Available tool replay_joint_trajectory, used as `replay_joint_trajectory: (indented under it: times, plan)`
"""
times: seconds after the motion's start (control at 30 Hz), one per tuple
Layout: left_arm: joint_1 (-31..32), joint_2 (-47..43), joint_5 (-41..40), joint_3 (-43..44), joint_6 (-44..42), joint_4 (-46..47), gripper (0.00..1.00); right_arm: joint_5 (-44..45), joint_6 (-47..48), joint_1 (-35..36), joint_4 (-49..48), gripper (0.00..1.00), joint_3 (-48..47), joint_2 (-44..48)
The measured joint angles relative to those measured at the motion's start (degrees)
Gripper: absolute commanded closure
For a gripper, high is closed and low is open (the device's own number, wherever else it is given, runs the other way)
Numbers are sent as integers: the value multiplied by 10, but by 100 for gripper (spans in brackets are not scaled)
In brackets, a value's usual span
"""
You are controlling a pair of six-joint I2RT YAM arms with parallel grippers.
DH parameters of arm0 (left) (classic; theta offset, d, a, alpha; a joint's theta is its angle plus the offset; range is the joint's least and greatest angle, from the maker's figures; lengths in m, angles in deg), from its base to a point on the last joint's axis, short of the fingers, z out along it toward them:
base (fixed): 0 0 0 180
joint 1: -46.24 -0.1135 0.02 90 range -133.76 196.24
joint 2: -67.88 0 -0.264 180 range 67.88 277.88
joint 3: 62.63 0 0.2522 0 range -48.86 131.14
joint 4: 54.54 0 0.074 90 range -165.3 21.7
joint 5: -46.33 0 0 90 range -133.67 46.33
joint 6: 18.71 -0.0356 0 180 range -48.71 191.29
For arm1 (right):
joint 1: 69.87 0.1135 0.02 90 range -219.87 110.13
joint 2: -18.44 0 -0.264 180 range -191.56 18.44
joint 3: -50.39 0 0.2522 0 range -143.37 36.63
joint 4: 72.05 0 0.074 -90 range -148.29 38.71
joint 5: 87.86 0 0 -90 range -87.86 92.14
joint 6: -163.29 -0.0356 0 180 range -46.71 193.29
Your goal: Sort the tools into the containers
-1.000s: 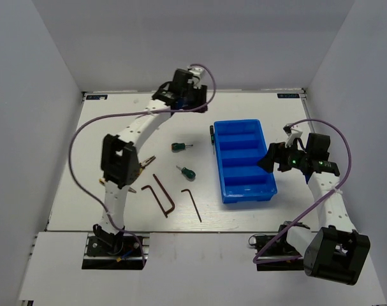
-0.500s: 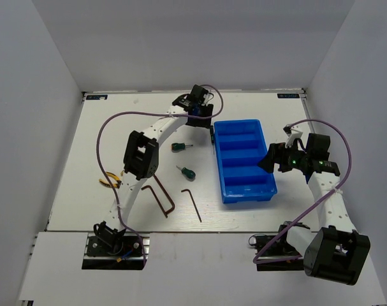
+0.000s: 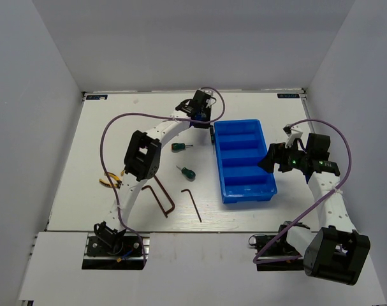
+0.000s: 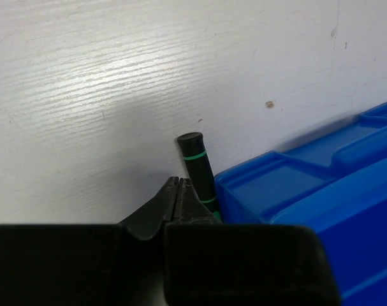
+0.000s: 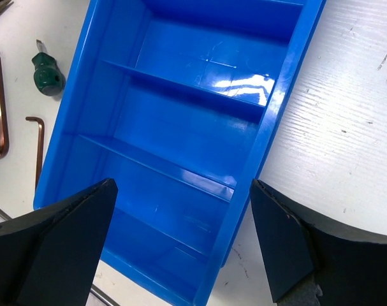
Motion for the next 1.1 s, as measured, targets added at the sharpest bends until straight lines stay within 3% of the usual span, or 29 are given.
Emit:
replay_joint_trajectory:
  times: [0.1, 0.43, 1.1]
  plan:
    - [0, -6, 1, -22, 5, 19, 100, 0, 3, 0, 0, 9, 0, 0]
    - [0, -8, 59, -40, 31, 91, 100, 0, 7, 0, 1, 9, 0, 0]
    - [0, 3, 100, -37, 53, 112, 100, -1, 7, -6, 1, 9, 0, 2]
